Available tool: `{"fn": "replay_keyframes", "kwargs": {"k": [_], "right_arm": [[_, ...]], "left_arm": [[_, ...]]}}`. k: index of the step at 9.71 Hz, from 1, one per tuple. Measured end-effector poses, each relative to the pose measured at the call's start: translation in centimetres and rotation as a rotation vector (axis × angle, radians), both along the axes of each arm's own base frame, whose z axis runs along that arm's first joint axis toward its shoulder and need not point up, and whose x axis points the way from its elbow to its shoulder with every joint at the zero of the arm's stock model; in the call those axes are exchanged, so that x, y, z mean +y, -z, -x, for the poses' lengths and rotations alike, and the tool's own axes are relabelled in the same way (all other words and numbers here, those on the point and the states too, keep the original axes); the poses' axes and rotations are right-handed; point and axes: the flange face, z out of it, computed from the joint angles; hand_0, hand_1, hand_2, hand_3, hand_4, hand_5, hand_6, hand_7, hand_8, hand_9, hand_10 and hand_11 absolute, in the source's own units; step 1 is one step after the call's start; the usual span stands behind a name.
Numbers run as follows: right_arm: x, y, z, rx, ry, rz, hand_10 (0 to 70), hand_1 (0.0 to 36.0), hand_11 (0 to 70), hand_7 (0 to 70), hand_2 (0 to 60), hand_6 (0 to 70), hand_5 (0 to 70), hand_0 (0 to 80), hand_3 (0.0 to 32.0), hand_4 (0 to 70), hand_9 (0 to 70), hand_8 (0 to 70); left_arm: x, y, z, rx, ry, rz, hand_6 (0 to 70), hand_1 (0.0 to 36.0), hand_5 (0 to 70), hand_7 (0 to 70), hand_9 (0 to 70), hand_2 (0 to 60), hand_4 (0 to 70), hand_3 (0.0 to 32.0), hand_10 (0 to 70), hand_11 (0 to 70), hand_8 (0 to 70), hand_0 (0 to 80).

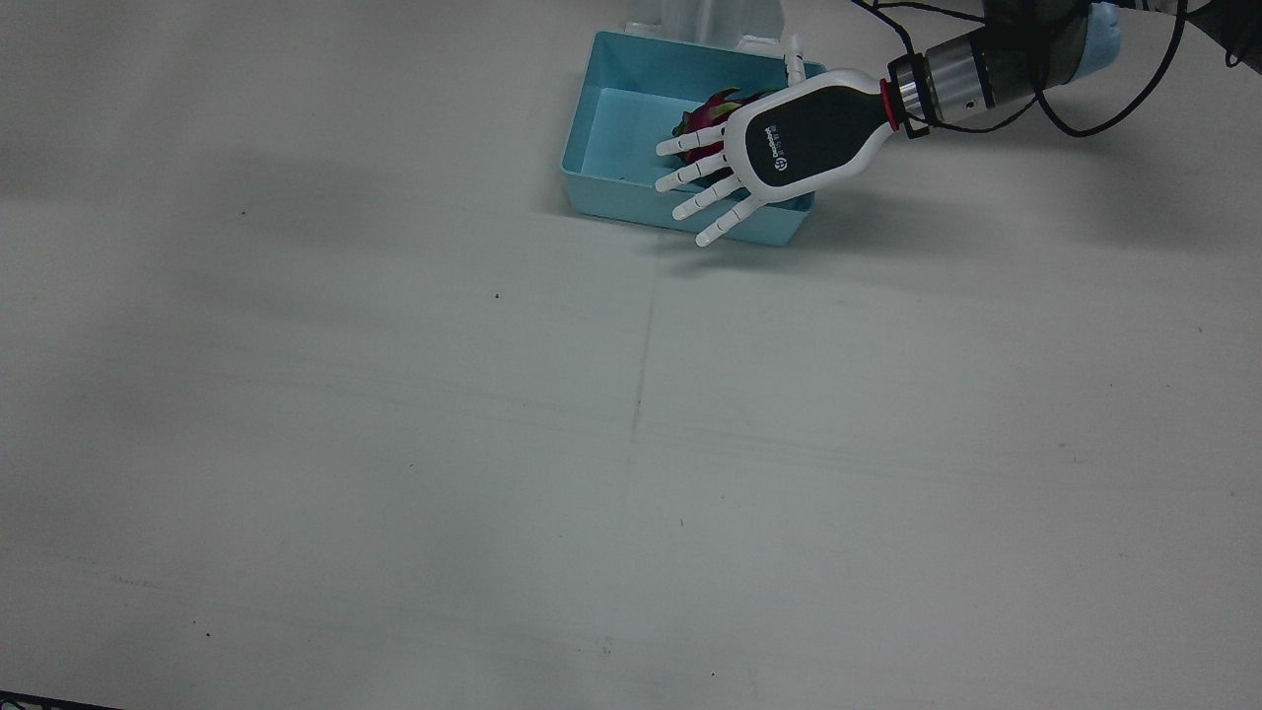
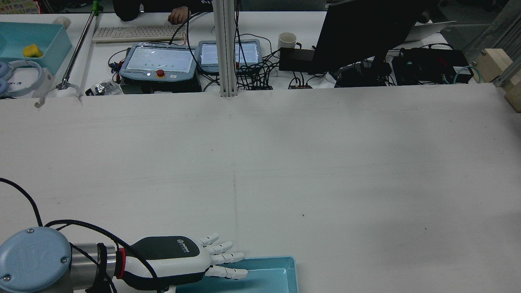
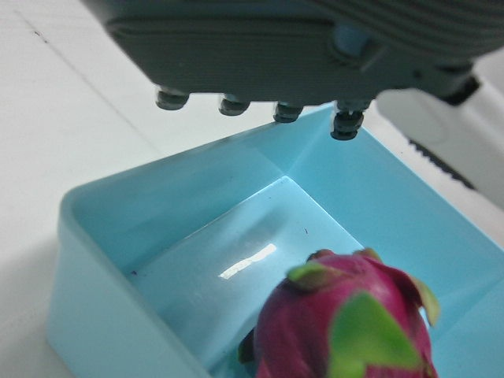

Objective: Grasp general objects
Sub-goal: 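Lower the dragon fruit into the tray and open the left hand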

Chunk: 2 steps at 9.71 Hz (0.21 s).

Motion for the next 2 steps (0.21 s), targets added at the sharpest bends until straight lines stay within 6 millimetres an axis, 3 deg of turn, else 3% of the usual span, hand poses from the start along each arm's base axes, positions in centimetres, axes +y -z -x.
{"fn": "replay_keyframes", "kwargs": {"k": [1, 2], "right_arm": [[0.0, 0.0, 0.0, 0.0, 0.0, 0.0, 0.0, 0.0, 0.0, 0.0, 0.0, 0.0, 0.0, 0.0, 0.0, 0.0, 0.0, 0.0], [0.0, 0.0, 0.0, 0.0, -0.001, 0.0, 0.0, 0.0, 0.0, 0.0, 0.0, 0.0, 0.0, 0.0, 0.0, 0.0, 0.0, 0.0]], "left_arm": [[-1.0, -0.3, 0.4, -0.008, 0.02, 0.004, 0.0, 1.7, 0.0, 6.5, 0.0, 0.0, 0.0, 19.2, 0.0, 0.0, 0.0, 45.5], [-2.9, -0.8, 1.2, -0.02, 0.058, 0.02, 0.0, 2.5, 0.5, 8.2, 0.2, 0.0, 0.0, 2.2, 0.0, 0.0, 0.0, 45.8]]}}
